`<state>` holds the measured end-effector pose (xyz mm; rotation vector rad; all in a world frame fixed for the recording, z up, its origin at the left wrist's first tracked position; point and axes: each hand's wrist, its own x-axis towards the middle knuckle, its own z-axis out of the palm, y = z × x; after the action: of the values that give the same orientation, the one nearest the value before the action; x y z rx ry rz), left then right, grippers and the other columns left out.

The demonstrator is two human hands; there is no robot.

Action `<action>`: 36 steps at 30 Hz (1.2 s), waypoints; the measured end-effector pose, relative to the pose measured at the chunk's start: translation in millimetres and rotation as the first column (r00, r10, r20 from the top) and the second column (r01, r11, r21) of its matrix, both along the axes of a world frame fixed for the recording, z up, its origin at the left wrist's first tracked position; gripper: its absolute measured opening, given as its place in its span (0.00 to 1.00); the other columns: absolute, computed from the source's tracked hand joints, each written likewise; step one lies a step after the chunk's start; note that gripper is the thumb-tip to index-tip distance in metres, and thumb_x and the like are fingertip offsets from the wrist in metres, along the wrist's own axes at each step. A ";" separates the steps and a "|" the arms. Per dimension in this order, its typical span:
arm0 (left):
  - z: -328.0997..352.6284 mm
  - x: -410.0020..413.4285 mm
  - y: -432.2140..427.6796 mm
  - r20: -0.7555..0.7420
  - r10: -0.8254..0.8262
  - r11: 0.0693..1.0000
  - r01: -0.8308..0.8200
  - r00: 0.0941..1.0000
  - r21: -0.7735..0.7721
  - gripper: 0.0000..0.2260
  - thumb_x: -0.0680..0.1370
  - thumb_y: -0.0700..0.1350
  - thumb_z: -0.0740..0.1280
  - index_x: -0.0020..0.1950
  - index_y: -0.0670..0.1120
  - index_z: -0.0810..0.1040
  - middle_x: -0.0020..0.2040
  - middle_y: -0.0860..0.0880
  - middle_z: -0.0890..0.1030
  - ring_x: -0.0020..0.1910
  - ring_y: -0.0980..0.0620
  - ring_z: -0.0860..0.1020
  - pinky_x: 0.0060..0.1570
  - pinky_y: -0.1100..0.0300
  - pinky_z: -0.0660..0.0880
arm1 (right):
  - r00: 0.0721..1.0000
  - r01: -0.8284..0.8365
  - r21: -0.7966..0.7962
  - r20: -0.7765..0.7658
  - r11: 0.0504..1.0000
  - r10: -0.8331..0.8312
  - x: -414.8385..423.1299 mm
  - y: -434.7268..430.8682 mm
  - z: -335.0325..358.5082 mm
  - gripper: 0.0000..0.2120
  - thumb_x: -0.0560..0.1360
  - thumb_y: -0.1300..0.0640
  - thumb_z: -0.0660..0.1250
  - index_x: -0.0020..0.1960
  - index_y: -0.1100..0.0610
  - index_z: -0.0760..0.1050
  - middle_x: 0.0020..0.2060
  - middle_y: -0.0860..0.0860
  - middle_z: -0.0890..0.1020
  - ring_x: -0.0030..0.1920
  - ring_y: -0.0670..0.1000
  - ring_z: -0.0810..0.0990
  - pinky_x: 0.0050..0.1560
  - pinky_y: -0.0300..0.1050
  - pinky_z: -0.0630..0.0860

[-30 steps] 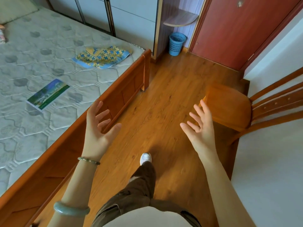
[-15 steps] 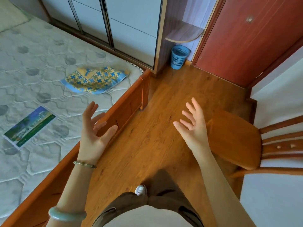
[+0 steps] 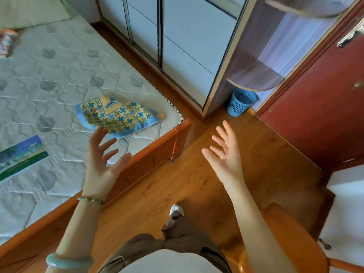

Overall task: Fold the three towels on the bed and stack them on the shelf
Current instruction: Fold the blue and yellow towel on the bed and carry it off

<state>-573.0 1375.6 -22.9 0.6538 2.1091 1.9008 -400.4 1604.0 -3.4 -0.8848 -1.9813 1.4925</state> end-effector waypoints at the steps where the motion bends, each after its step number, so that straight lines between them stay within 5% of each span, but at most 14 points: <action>1: 2.2 -6.4 12.4 0.003 0.034 0.999 -0.034 0.999 0.010 0.41 0.64 0.54 0.73 0.73 0.53 0.59 0.71 0.54 0.66 0.64 0.57 0.73 0.57 0.59 0.73 | 0.999 -0.035 0.000 0.001 0.999 0.035 -11.6 17.6 1.1 0.40 0.71 0.62 0.74 0.75 0.47 0.56 0.72 0.47 0.67 0.67 0.45 0.72 0.61 0.40 0.75; 7: 7.9 -44.4 53.0 -0.006 0.169 0.985 -0.169 0.986 -0.020 0.39 0.65 0.54 0.72 0.73 0.54 0.59 0.72 0.53 0.66 0.65 0.56 0.73 0.58 0.58 0.72 | 0.977 -0.214 -0.040 0.013 0.976 0.215 -87.6 75.9 -0.6 0.40 0.71 0.65 0.73 0.74 0.46 0.56 0.72 0.49 0.67 0.67 0.45 0.72 0.65 0.46 0.74; 15: -12.0 -117.4 67.0 0.053 0.307 0.952 -0.305 0.950 -0.036 0.37 0.67 0.48 0.73 0.72 0.54 0.61 0.71 0.55 0.67 0.64 0.56 0.73 0.58 0.57 0.73 | 0.935 -0.353 -0.036 0.007 0.935 0.354 -199.9 101.5 -14.0 0.40 0.71 0.67 0.72 0.70 0.38 0.57 0.72 0.51 0.66 0.66 0.45 0.72 0.62 0.40 0.74; 22: -13.0 -219.4 73.9 0.064 0.317 0.949 -0.316 0.946 -0.025 0.35 0.65 0.52 0.73 0.69 0.60 0.62 0.69 0.59 0.68 0.63 0.58 0.74 0.56 0.63 0.75 | 0.915 -0.400 -0.058 0.029 0.915 0.402 -309.3 105.4 -17.8 0.39 0.72 0.63 0.73 0.75 0.48 0.57 0.72 0.47 0.67 0.68 0.44 0.71 0.62 0.35 0.72; 30: -17.3 -301.8 78.7 0.065 0.260 0.963 -0.254 0.963 -0.091 0.35 0.68 0.43 0.73 0.69 0.59 0.61 0.69 0.59 0.68 0.63 0.58 0.73 0.57 0.65 0.73 | 0.883 -0.465 -0.066 0.031 0.883 0.467 -411.0 97.6 -14.3 0.38 0.72 0.63 0.72 0.73 0.43 0.57 0.70 0.43 0.67 0.67 0.42 0.71 0.64 0.43 0.72; 36: -38.5 -326.9 80.2 0.120 0.295 0.949 -0.276 0.948 -0.153 0.34 0.66 0.53 0.72 0.69 0.60 0.61 0.69 0.59 0.67 0.63 0.58 0.74 0.56 0.66 0.73 | 0.846 -0.514 -0.097 0.104 0.852 0.522 -453.6 104.9 -35.5 0.38 0.72 0.60 0.73 0.74 0.44 0.57 0.72 0.48 0.67 0.67 0.42 0.71 0.63 0.40 0.72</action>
<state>-899.9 1455.7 -61.5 0.1839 2.3153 1.8559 -854.0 1708.9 -39.0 -0.4873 -2.4108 1.8350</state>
